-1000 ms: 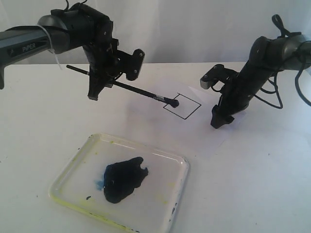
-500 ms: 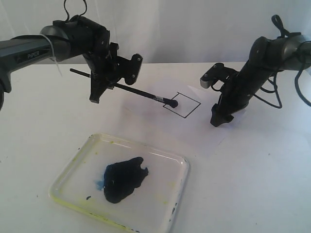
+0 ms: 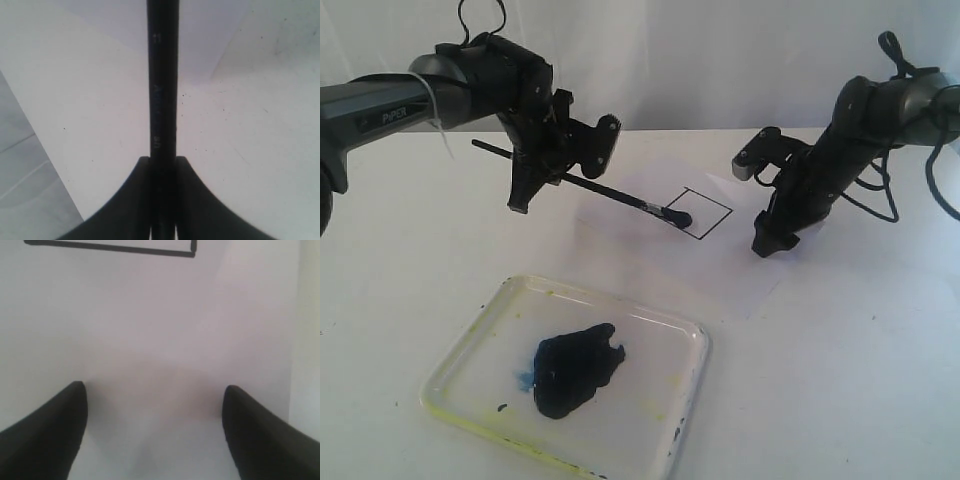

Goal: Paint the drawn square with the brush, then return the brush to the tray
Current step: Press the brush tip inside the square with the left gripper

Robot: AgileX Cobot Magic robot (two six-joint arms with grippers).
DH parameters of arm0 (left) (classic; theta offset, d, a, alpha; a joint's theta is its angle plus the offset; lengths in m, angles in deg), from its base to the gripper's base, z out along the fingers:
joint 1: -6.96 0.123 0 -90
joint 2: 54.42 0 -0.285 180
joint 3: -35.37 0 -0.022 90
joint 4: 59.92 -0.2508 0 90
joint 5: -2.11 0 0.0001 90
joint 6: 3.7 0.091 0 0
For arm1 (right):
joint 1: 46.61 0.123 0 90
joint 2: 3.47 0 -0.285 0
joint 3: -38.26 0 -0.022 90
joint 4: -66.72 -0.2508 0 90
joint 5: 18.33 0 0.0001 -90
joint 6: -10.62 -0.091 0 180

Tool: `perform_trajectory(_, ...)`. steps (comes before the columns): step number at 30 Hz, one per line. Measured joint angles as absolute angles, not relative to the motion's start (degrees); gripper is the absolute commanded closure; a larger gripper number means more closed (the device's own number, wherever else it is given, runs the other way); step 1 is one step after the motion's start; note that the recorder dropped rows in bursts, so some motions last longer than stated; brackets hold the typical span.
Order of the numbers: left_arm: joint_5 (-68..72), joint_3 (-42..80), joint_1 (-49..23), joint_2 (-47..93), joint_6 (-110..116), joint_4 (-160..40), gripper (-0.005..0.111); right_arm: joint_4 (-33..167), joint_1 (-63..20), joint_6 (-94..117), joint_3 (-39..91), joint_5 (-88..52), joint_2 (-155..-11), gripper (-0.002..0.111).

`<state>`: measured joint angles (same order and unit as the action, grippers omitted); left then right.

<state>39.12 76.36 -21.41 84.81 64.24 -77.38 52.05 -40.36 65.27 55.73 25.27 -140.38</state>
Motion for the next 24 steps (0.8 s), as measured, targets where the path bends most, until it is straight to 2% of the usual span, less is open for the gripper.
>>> perform_trajectory(24,39.12,76.36,-21.41,84.81,65.68,-77.61,0.107,43.12,-40.36,78.34,55.73,29.29,-141.03,0.038)
